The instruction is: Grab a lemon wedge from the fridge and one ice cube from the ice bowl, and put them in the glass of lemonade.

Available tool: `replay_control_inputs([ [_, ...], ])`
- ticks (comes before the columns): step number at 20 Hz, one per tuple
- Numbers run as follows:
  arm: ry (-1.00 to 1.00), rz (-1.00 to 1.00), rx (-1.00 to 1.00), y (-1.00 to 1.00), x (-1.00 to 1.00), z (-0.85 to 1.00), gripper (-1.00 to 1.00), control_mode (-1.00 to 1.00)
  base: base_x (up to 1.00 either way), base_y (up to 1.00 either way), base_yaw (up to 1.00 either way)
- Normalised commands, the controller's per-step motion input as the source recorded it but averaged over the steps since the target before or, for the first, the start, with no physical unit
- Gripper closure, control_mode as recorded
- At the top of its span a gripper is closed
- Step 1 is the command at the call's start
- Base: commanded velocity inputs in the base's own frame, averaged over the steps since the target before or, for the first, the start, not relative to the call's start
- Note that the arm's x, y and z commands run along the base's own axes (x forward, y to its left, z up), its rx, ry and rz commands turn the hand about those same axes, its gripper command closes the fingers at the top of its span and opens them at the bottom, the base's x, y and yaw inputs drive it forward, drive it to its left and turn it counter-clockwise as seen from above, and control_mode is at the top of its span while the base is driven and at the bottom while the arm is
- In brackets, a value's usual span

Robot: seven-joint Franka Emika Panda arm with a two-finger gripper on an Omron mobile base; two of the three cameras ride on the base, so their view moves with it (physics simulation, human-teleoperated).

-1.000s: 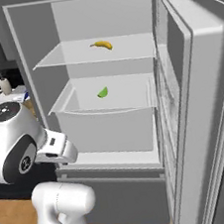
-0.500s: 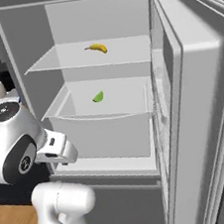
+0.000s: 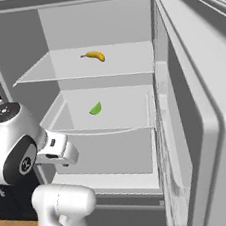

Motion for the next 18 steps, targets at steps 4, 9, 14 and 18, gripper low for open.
replay_control_inputs([
  [4,0.0,0.0,0.0,0.0,0.0,0.0,-1.0,1.0,0.18,0.0,0.0],
  [9,-0.04,0.0,0.0,0.0,0.0,-0.07,-1.0,-1.0,0.02,0.0,0.0],
  [14,-0.18,-0.02,0.0,0.0,0.12,-0.18,-1.0,-1.0,0.0,0.0,0.0],
  [18,-0.14,0.0,0.0,0.03,0.4,0.0,-1.0,-1.0,0.0,0.0,0.0],
])
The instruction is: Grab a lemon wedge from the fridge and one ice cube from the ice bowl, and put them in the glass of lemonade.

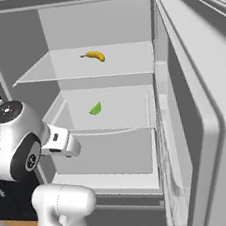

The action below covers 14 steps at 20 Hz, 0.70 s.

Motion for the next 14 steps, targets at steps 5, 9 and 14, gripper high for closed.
replay_control_inputs([
  [5,-0.11,0.0,0.0,0.12,0.45,-0.02,-1.0,-1.0,0.0,0.0,0.0],
  [9,-0.08,-0.02,0.0,0.09,0.5,-0.11,-1.0,-1.0,0.0,0.0,0.0],
  [14,-0.02,-0.04,0.01,0.03,0.42,-0.01,-1.0,-1.0,0.0,0.0,0.0],
])
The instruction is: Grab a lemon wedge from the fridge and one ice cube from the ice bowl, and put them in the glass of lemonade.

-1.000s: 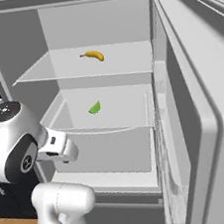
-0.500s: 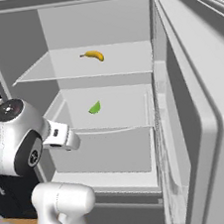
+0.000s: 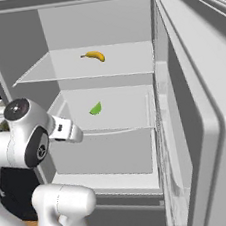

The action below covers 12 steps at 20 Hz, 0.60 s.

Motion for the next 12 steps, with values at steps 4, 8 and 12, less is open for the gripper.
replay_control_inputs([
  [4,0.0,-0.05,0.04,0.0,0.33,0.0,-1.0,-1.0,0.0,0.0,0.0],
  [8,-0.02,-0.02,0.04,0.0,0.21,0.0,-1.0,-1.0,0.0,0.0,0.0],
  [12,-0.04,-0.01,0.01,0.03,0.27,-0.05,-1.0,-1.0,0.0,0.0,0.0],
])
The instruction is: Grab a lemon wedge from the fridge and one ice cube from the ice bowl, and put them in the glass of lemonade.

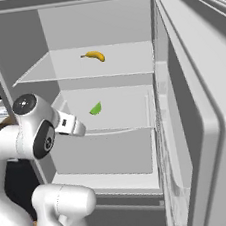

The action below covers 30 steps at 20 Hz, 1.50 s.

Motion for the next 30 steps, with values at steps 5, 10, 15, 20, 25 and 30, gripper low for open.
replay_control_inputs([
  [5,-0.07,-0.01,0.0,0.05,0.25,-0.13,-1.0,-1.0,0.0,0.0,0.0],
  [10,-0.07,-0.01,0.0,0.03,0.18,-0.16,-1.0,-1.0,0.0,0.0,0.0],
  [15,-0.08,0.0,0.0,0.02,0.16,-0.16,-1.0,-1.0,0.0,0.0,0.0],
  [20,-0.02,-0.02,0.0,0.05,0.21,-0.03,-1.0,-1.0,0.0,0.0,0.0],
  [25,0.02,-0.04,0.0,0.02,0.25,0.0,-1.0,-1.0,0.0,0.0,0.0],
  [30,0.09,-0.02,0.0,0.0,0.27,0.0,-1.0,-1.0,0.0,0.0,0.0],
])
